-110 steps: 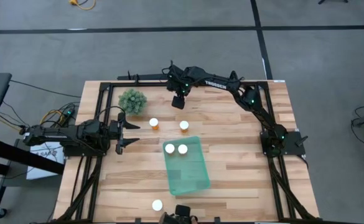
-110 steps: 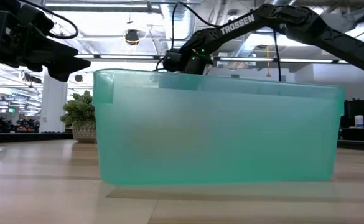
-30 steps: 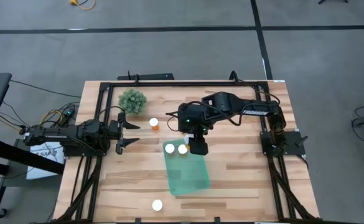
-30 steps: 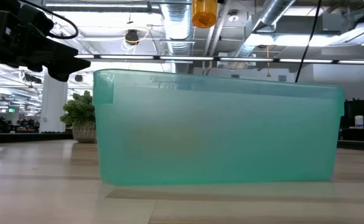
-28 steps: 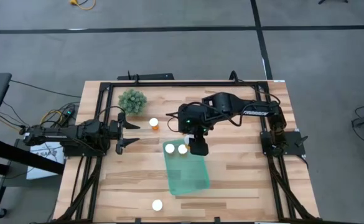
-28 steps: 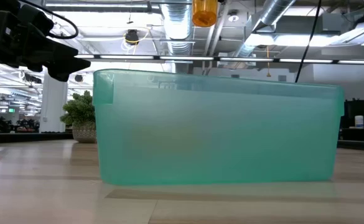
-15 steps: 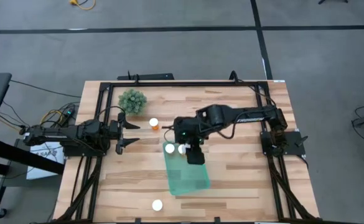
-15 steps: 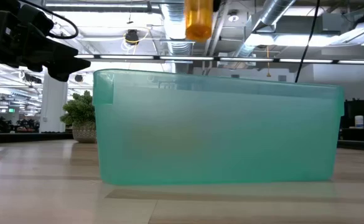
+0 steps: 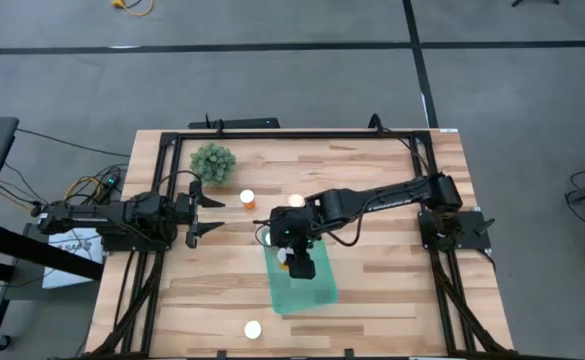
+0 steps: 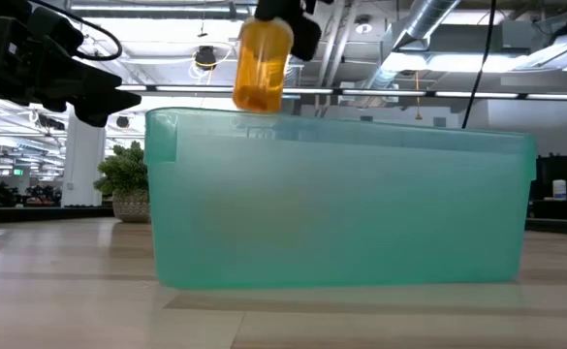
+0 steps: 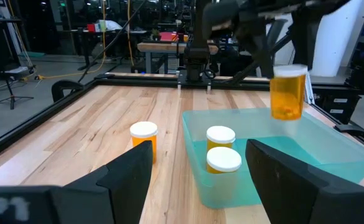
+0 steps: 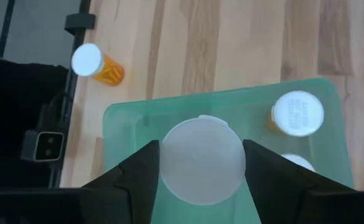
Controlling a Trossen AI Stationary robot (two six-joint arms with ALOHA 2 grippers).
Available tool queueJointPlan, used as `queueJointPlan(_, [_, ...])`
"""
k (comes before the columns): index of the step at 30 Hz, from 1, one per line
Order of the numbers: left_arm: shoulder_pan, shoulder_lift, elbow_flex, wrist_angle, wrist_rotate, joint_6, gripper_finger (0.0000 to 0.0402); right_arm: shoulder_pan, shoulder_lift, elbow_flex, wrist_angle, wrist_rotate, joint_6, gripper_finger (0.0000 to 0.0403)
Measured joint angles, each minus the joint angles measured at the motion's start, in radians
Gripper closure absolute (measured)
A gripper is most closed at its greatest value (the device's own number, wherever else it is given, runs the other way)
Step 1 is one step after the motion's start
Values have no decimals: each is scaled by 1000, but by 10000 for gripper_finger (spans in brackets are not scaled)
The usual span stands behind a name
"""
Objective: Pick and place pill bottles into a basket
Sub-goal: Put the orange pill bottle into the green bin
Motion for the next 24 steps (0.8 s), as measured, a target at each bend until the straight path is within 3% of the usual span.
queueJointPlan(24, [0, 0, 0, 0, 0, 0, 154, -4, 18, -327, 352, -5, 90, 202])
